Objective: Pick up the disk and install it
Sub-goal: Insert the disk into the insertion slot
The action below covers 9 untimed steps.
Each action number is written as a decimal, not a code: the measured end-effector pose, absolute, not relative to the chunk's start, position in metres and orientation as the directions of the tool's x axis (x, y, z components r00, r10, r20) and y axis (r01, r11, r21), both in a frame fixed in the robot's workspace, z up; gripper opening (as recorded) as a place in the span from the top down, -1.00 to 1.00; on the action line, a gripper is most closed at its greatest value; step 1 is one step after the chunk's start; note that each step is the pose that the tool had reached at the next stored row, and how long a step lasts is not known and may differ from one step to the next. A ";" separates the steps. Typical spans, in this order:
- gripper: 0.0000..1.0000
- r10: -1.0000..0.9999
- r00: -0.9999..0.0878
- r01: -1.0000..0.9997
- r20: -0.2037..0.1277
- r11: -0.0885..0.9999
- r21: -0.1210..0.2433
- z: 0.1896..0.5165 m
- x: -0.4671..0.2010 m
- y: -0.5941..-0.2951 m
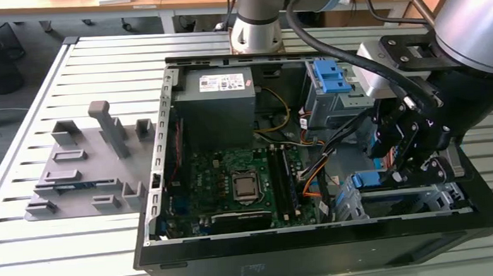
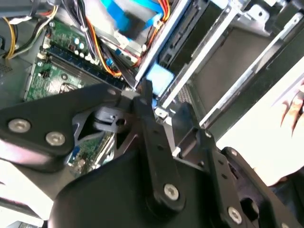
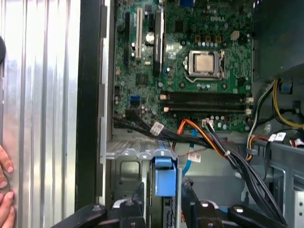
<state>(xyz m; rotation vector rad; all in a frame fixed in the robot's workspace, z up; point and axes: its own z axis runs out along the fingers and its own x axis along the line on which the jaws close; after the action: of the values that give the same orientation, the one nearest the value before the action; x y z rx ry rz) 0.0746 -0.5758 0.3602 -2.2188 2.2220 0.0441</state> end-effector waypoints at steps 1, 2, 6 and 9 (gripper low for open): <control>0.12 -1.000 -0.002 -1.000 -0.021 0.001 0.019 0.360 0.075 -0.576; 0.12 -1.000 -0.002 -1.000 -0.021 0.001 0.019 0.360 0.075 -0.576; 0.27 -1.000 -0.002 -1.000 -0.020 0.001 0.019 0.360 0.075 -0.576; 0.51 -1.000 -0.002 -1.000 -0.020 0.001 0.019 0.360 0.075 -0.576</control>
<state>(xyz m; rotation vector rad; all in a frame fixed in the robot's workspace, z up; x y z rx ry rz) 0.0746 -0.5758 0.3602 -2.2189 2.2222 0.0439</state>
